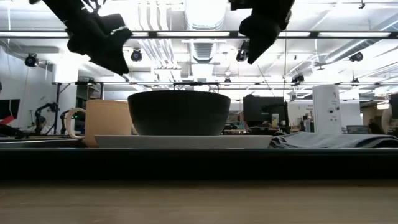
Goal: Set up tray
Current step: Put the green spoon on the gray napkin
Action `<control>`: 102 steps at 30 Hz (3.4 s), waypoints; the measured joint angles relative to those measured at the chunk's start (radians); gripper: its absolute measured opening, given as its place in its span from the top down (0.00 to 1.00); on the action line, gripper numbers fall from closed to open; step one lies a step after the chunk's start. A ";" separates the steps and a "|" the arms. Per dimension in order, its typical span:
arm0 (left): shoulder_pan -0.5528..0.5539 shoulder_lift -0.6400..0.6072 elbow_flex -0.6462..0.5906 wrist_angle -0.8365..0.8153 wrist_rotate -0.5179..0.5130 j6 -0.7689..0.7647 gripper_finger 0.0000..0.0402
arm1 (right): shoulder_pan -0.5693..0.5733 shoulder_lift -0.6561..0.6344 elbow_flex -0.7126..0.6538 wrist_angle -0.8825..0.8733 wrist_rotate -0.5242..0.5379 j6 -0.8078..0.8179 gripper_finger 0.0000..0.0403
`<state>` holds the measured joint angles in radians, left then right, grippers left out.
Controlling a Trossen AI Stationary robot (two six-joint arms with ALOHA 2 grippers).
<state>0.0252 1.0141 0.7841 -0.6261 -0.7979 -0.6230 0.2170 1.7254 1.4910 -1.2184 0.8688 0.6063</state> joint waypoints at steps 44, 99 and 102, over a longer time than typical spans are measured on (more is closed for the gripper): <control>0.614 0.718 0.368 -0.186 0.484 -0.271 0.75 | -0.040 -0.159 -0.504 0.894 -0.005 -0.382 0.62; 0.619 0.620 0.228 -0.108 0.363 -0.345 0.75 | -0.041 -0.161 -0.503 0.915 -0.008 -0.408 0.68; 0.624 0.591 0.195 -0.179 0.344 -0.401 0.75 | -0.041 -0.161 -0.503 0.916 -0.008 -0.408 0.68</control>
<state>0.6493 1.6049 0.9794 -0.8055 -0.4542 -1.0243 0.1757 1.5642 0.9878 -0.3023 0.8612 0.1986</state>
